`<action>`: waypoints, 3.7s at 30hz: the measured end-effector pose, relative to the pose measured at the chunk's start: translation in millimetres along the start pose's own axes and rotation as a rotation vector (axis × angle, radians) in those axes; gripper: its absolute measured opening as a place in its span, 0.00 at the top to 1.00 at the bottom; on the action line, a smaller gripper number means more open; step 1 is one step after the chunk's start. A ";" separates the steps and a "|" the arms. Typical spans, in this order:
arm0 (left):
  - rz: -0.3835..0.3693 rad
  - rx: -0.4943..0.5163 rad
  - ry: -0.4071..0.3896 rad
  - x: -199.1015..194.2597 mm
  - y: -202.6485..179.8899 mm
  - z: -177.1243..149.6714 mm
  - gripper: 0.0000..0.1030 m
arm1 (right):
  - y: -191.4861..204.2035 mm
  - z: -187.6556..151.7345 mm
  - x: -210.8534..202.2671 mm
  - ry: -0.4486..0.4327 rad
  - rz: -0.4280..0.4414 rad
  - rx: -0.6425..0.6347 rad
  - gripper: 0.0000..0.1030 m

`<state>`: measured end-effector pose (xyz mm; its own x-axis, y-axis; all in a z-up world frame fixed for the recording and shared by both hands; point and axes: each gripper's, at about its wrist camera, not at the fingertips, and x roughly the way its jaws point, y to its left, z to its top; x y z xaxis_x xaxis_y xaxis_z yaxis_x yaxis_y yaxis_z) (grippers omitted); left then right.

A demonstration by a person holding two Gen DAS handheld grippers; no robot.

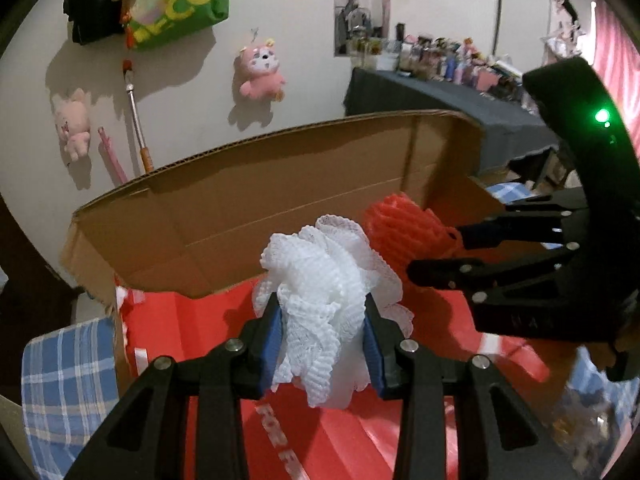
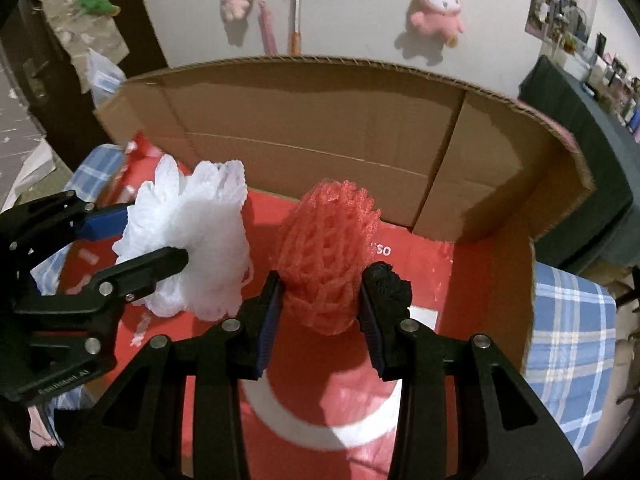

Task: Organize soft objects
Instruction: 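Lower both held loofahs onto the red paper inside the box, then open the right tool releasing the red loofah while the left tool releases the white loofah, then grasp the black fluffy pom-pom inside the box with the right tool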

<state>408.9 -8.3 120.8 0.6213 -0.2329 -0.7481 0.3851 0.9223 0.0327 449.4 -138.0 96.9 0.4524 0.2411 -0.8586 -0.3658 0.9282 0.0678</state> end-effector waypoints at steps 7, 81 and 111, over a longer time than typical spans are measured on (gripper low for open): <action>0.009 -0.026 0.010 16.0 9.9 5.6 0.62 | 1.5 3.6 8.5 0.022 -0.032 -0.004 0.65; 0.080 -0.086 0.025 17.5 33.5 0.2 0.26 | -20.0 23.5 -10.1 0.032 -0.061 0.038 0.47; 0.089 -0.076 0.023 3.4 30.1 -11.0 0.23 | 14.1 -10.5 22.2 0.215 -0.141 -0.079 0.47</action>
<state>415.1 22.1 111.9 0.6347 -0.1429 -0.7595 0.2761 0.9598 0.0502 445.7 -122.6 73.5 0.3236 0.0373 -0.9455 -0.3774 0.9214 -0.0928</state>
